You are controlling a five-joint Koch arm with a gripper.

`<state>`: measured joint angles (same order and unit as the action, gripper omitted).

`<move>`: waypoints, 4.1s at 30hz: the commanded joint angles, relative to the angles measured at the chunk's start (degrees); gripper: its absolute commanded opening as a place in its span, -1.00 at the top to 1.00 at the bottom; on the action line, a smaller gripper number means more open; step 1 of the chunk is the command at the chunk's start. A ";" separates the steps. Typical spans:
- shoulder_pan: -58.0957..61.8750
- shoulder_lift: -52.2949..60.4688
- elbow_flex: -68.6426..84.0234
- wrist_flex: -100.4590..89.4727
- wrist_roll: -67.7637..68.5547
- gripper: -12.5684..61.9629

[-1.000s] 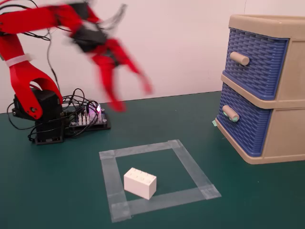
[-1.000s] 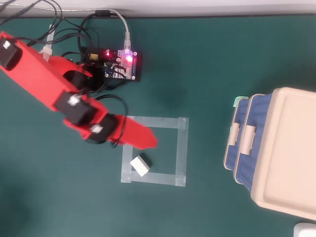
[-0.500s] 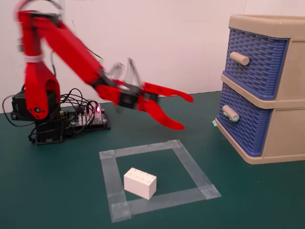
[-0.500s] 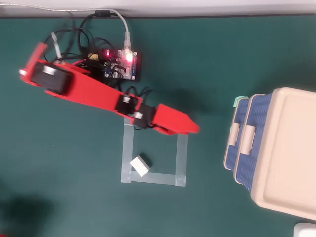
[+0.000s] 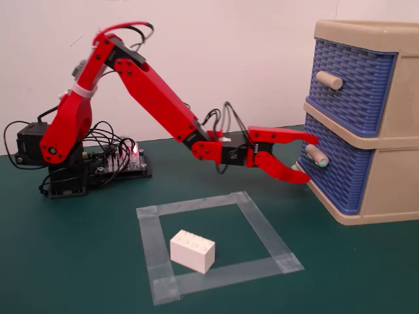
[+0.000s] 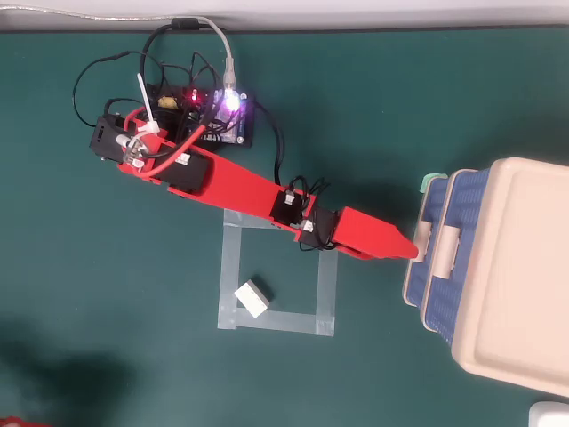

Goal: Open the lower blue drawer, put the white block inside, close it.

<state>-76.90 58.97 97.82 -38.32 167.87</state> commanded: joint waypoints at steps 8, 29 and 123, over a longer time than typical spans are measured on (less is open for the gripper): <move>-3.96 -5.10 -12.30 3.78 3.87 -0.03; -1.32 11.51 11.69 15.73 23.82 0.88; 0.97 20.30 -38.76 91.49 -1.23 0.88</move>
<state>-74.62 78.57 62.23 53.44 163.30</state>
